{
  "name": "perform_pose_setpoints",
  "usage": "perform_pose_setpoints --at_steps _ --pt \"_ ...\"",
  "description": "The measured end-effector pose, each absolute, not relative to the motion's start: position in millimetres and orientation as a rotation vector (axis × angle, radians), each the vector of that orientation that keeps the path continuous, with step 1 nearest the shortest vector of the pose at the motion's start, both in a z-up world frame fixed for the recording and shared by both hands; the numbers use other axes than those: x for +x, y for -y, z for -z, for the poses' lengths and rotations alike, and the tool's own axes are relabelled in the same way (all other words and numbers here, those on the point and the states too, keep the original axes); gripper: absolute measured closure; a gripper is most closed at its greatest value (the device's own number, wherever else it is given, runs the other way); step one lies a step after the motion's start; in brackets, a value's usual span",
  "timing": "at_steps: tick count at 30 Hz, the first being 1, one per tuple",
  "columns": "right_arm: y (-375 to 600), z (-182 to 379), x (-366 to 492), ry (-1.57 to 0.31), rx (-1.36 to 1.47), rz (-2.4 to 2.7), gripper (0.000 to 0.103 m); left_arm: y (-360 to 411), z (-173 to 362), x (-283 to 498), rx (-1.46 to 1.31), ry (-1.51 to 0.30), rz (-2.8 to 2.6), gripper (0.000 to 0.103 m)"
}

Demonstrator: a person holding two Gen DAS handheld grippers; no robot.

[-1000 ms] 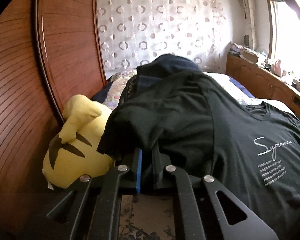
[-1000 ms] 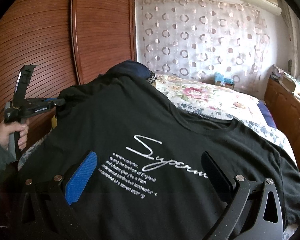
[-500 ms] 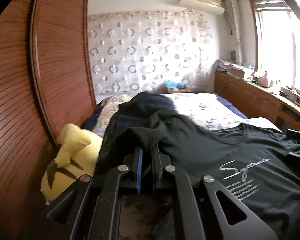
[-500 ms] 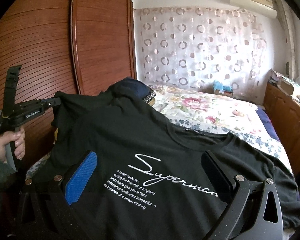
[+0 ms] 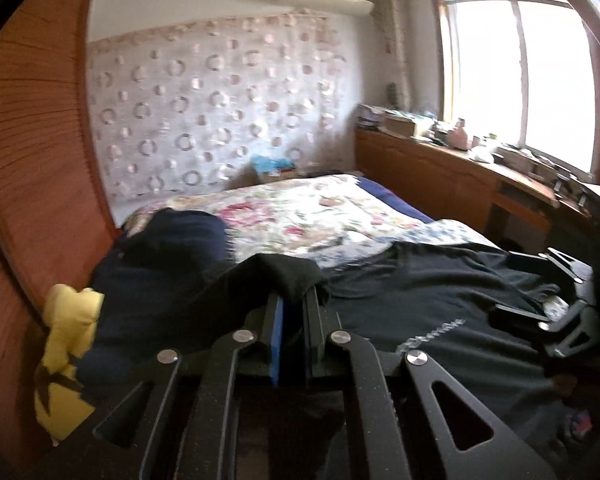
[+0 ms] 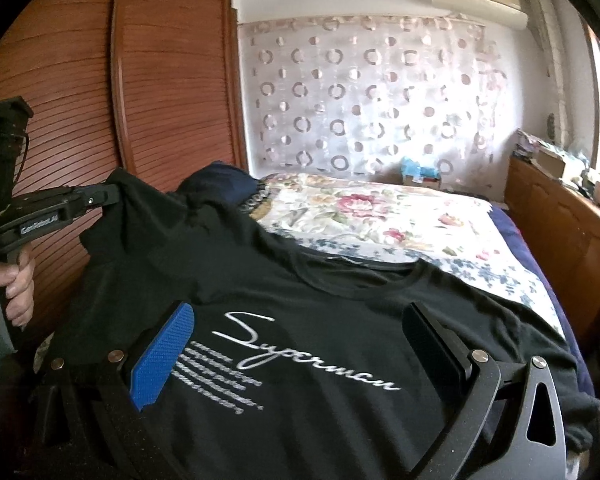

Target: Fold small clothes

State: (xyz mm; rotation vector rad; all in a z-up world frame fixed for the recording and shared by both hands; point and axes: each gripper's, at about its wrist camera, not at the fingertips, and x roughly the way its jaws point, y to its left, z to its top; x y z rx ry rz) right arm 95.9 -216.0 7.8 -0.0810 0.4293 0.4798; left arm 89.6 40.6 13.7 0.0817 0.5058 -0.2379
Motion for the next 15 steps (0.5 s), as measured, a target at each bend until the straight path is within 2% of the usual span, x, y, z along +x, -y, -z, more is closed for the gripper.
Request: perform_pose_setpoints --at_steps 3,7,8,10,13,15 --pt "220.6 -4.4 95.3 -0.437 -0.069 -0.459 0.000 -30.6 -10.8 88.2 0.089 -0.529 0.263 0.087" --pt "216.1 -3.1 95.6 -0.457 -0.056 -0.449 0.000 -37.2 -13.1 77.2 0.079 -0.508 0.262 0.060" --pt "214.3 -2.9 95.3 -0.461 -0.057 -0.448 0.000 -40.3 -14.0 74.0 0.074 -0.505 0.262 0.058" --pt "209.3 -2.6 96.2 -0.467 -0.059 -0.448 0.000 -46.1 -15.3 68.9 0.073 -0.502 0.252 0.045" --pt "204.1 -2.5 97.1 -0.472 -0.057 -0.460 0.000 -55.8 -14.5 62.6 0.064 -0.494 0.233 0.031" --pt "200.2 -3.6 100.0 -0.472 -0.057 -0.484 0.000 -63.3 -12.0 59.3 0.053 -0.493 0.216 0.026"
